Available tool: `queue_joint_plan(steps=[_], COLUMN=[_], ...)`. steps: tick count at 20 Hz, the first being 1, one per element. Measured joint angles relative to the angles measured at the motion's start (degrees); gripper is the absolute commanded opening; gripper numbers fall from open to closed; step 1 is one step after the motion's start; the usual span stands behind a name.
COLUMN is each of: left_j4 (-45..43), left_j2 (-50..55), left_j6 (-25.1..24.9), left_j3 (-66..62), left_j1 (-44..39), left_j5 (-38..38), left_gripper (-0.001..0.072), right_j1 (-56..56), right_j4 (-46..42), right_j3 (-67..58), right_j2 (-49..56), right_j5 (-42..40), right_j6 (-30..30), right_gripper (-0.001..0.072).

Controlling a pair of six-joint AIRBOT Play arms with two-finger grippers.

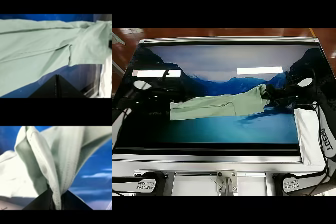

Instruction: Fold the shirts.

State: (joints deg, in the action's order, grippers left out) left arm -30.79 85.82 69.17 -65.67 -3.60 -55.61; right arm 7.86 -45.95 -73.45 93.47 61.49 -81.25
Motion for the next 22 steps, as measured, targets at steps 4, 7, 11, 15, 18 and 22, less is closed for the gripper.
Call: queue_joint_plan(steps=[4,7,11,15,18,22], left_j4=[1.44,6.47,11.67,13.44,14.21,19.23], left_j2=[4.85,7.69,10.34,12.11,13.53,14.69], left_j6=[0.02,0.02,0.00,1.25,2.86,3.54], left_j3=[0.00,-0.02,-0.02,-0.02,-0.02,-0.15], left_j1=[-9.81,-15.02,-20.85,-26.43,-31.34,-34.34], left_j5=[7.02,11.63,14.56,15.58,14.97,17.92], left_gripper=[0.0036,0.0036,0.0034,0.0034,0.0035,0.0034], right_j1=[-0.09,-0.42,-1.16,-1.49,-1.53,-1.64], right_j4=[-0.90,-2.29,-5.14,-6.62,-7.58,-8.02], right_j3=[0.00,0.00,0.00,0.00,0.00,0.00], right_j2=[-6.29,-10.45,-15.76,-21.57,-25.59,-29.40], right_j5=[6.12,11.47,16.63,19.85,20.72,21.66], right_j6=[-1.77,-3.15,-5.18,-6.91,-8.48,-9.99], right_gripper=[0.0066,0.0066,0.0066,0.0066,0.0066,0.0066])
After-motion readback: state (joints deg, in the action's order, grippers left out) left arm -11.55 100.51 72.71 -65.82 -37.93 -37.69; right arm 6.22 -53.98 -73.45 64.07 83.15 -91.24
